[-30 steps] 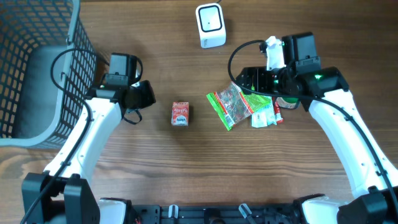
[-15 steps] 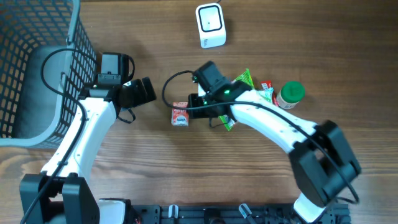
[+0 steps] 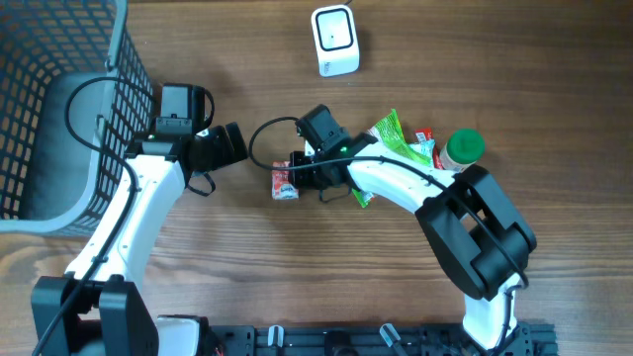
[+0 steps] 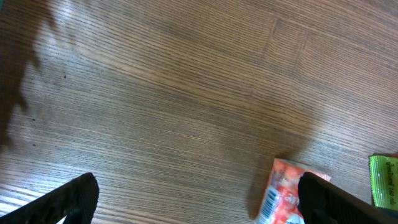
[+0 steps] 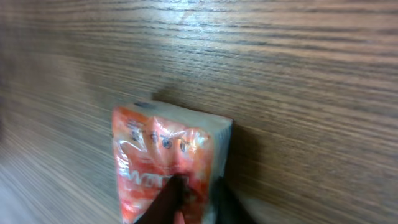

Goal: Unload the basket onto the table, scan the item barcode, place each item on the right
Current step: 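Grasp tissue pack with right gripper, then lift tissue pack and hold it before white scanner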

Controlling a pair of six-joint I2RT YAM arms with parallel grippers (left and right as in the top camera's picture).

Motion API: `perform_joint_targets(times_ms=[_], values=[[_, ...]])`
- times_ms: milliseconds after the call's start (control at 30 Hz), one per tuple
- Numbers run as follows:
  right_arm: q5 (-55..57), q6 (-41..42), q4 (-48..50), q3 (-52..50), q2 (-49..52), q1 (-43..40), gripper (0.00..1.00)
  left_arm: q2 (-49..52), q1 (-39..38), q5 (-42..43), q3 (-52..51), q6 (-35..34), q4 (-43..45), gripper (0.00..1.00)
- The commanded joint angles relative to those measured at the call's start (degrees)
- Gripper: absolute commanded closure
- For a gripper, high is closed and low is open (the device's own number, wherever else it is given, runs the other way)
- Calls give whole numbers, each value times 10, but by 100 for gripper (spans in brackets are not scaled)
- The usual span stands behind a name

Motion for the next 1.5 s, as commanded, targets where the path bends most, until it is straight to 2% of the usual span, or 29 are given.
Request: perform_joint_targets(times_ms=[0,100,133,167,267,300,333,467,600,700,767,867,900,933,1000,1033,1067,1100,1133,1267,1333,1400,1467], values=[[19,10,-23,-3,38,0,96,5,2,-6,3,5,1,0],[-19,4,-30,-3,14,-26,96,5,2,-6,3,5,1,0],[-102,-45,-41,-2,-9,-49,96,5,2,-6,3,5,1,0],[-202,-128,-50,-2,-37,-78,96,5,2,-6,3,5,1,0],[-311,-248,-129,-2,-108,-152,96,5,2,-6,3,5,1,0],[-369,-303,-158,-2,-131,-181,96,5,2,-6,3,5,1,0],[-475,-383,-202,-2,-160,-222,96,5,2,-6,3,5,1,0],[-652,-531,-298,-2,-191,-296,96,5,2,-6,3,5,1,0],[-749,-558,-311,-2,-191,-311,96,5,2,-6,3,5,1,0],[-747,-560,-309,-2,-191,-311,96,5,2,-6,3,5,1,0],[-704,-560,-303,-2,-191,-311,96,5,2,-6,3,5,1,0],[-511,-517,-300,-3,-191,-297,96,5,2,-6,3,5,1,0],[-442,-478,-289,-3,-191,-287,96,5,2,-6,3,5,1,0],[-313,-396,-262,-3,-191,-269,96,5,2,-6,3,5,1,0],[-130,-310,-228,-3,-191,-241,96,5,2,-6,3,5,1,0],[-60,-285,-206,-2,-191,-227,96,5,2,-6,3,5,1,0],[-43,-280,-199,10,-191,-219,96,5,2,-6,3,5,1,0],[-33,-273,-216,45,-191,-217,96,5,2,-6,3,5,1,0],[10,-268,-286,129,-191,-217,96,5,2,-6,3,5,1,0],[147,-247,-450,347,-184,-205,96,5,2,-6,3,5,1,0],[208,-239,-496,426,-174,-198,96,5,2,-6,3,5,1,0],[267,-234,-479,461,-159,-188,96,5,2,-6,3,5,1,0],[311,-251,-422,461,-137,-170,96,5,2,-6,3,5,1,0]])
